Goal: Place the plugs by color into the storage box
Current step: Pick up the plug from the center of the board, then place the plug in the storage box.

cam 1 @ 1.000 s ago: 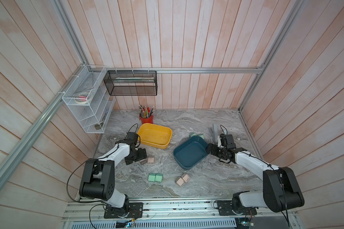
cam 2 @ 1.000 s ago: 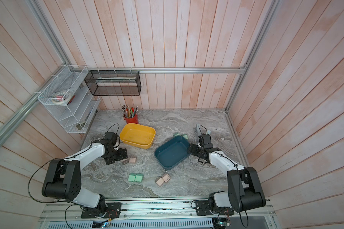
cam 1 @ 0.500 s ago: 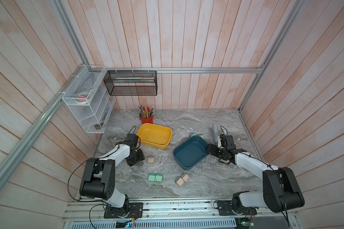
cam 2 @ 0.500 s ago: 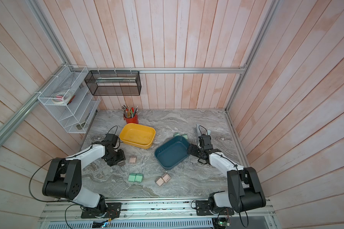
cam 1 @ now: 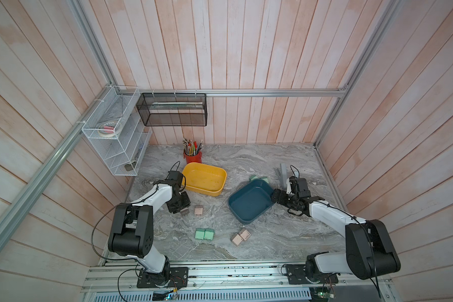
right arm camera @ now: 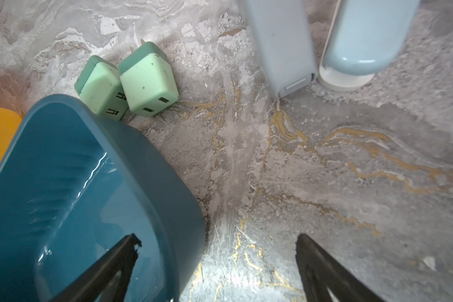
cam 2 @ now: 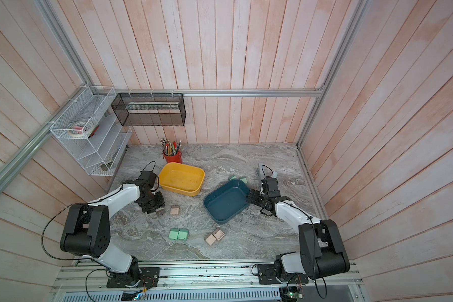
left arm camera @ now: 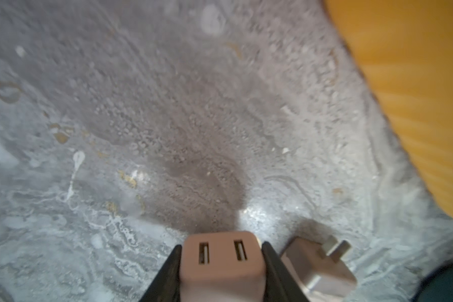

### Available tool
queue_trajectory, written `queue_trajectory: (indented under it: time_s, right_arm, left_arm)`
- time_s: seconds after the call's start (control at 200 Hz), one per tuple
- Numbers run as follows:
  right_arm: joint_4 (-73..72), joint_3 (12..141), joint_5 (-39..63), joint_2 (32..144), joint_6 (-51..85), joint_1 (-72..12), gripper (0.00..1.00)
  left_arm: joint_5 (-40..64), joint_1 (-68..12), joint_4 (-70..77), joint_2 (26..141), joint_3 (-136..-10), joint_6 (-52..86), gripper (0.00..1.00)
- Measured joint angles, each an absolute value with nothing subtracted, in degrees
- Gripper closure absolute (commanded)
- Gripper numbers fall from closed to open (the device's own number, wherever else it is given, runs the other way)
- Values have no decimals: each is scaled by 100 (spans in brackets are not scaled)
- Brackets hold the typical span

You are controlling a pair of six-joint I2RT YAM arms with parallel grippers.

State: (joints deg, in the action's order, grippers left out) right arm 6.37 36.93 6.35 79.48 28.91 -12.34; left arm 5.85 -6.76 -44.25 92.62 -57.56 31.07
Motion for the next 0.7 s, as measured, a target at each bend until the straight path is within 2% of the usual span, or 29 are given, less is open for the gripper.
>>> queue_trajectory:
  time_s: [0.25, 0.7]
  right_arm:
    - [582, 3850, 657, 8206, 2891, -1234, 3]
    - [563, 4088, 679, 8392, 2838, -1234, 3]
  left_arm:
    - [377, -676, -4939, 9655, -7406, 2812, 55]
    - [279, -681, -5122, 11397, -9758, 2593, 55]
